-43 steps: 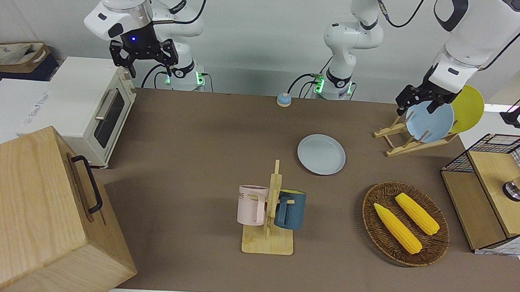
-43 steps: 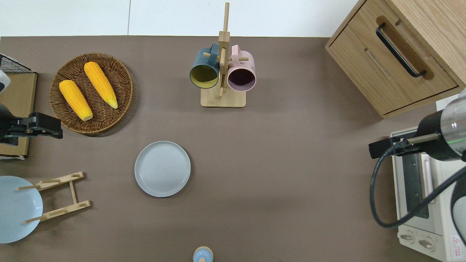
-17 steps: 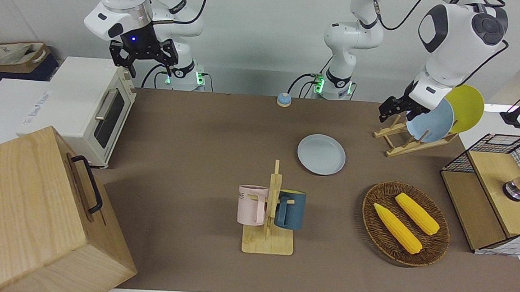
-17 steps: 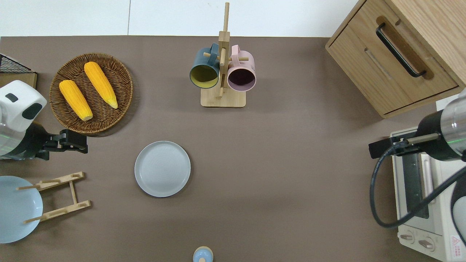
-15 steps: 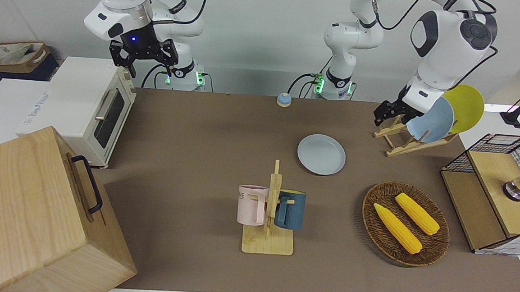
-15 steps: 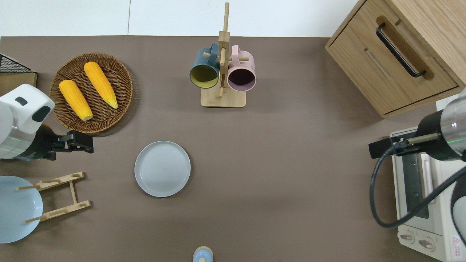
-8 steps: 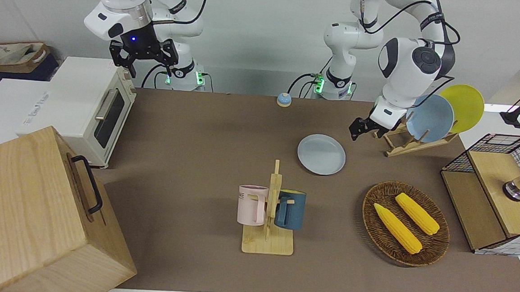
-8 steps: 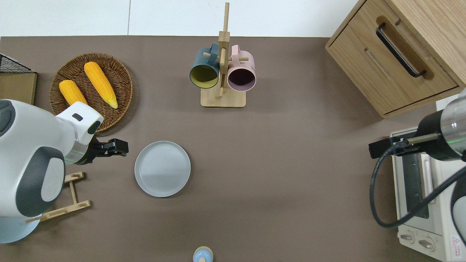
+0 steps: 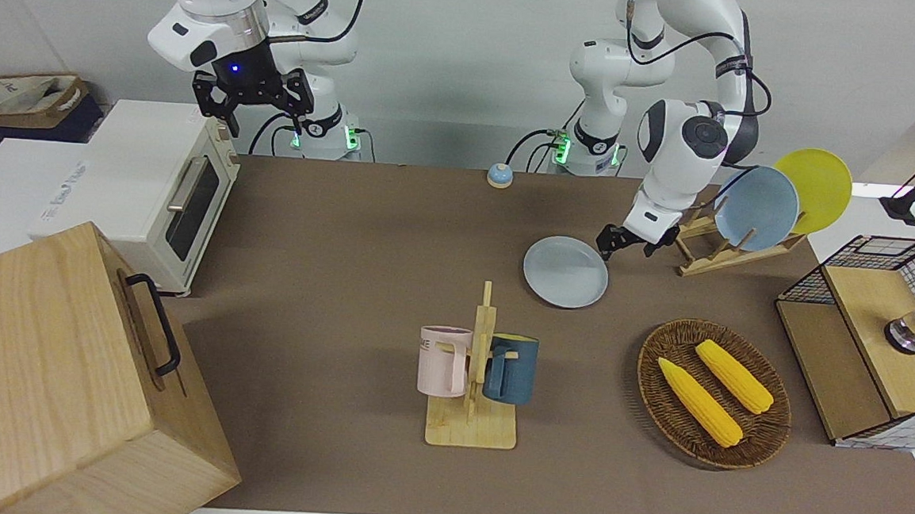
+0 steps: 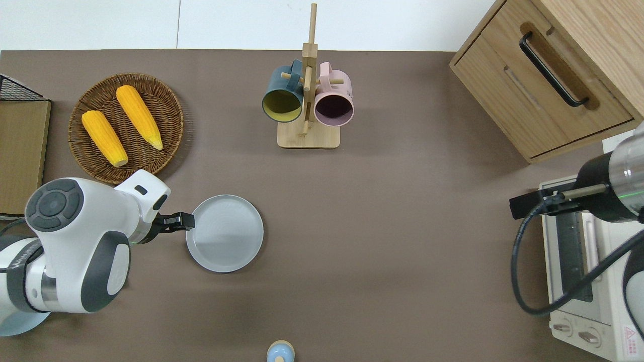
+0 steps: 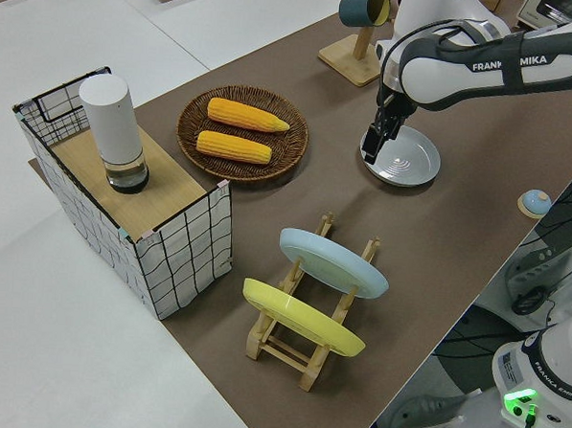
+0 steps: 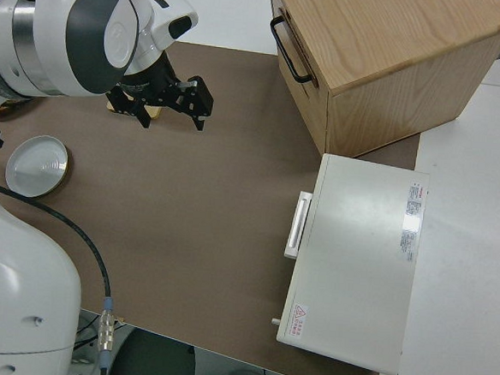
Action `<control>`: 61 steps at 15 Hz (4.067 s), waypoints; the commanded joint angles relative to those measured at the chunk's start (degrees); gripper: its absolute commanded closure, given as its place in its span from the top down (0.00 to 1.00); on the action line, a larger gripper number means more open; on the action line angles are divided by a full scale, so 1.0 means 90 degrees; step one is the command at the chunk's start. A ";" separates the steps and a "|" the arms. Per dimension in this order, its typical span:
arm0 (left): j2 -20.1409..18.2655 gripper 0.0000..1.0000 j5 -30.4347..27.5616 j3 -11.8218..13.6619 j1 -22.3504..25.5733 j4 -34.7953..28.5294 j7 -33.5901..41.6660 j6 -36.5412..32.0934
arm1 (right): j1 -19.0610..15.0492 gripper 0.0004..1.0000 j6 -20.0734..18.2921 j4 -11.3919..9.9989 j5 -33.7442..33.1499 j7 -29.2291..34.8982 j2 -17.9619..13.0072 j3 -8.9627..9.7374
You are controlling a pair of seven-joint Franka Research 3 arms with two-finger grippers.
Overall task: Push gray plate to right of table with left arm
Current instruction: 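Move the left gripper toward the gray plate's edge nearest it, then push the gray plate with the left gripper away from the corn basket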
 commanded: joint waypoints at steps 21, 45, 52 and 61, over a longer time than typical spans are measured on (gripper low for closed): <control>0.0803 0.00 0.0445 0.0049 -0.0398 -0.0489 -0.1000 0.1226 | -0.0126 0.98 -0.0099 0.0055 0.0037 0.0083 -0.0018 0.0097; 0.1428 0.00 0.1107 0.0040 -0.3649 0.0301 -0.6074 0.0982 | -0.0126 0.98 -0.0099 0.0055 0.0037 0.0083 -0.0018 0.0107; 0.1604 0.00 0.1197 0.0001 -0.4461 0.0867 -0.7034 0.0427 | -0.0126 0.98 -0.0099 0.0055 0.0027 0.0083 -0.0018 0.0107; 0.1595 0.67 0.1284 -0.0292 -0.4500 0.0966 -0.7182 0.0191 | -0.0126 0.98 -0.0099 0.0055 0.0037 0.0083 -0.0018 0.0107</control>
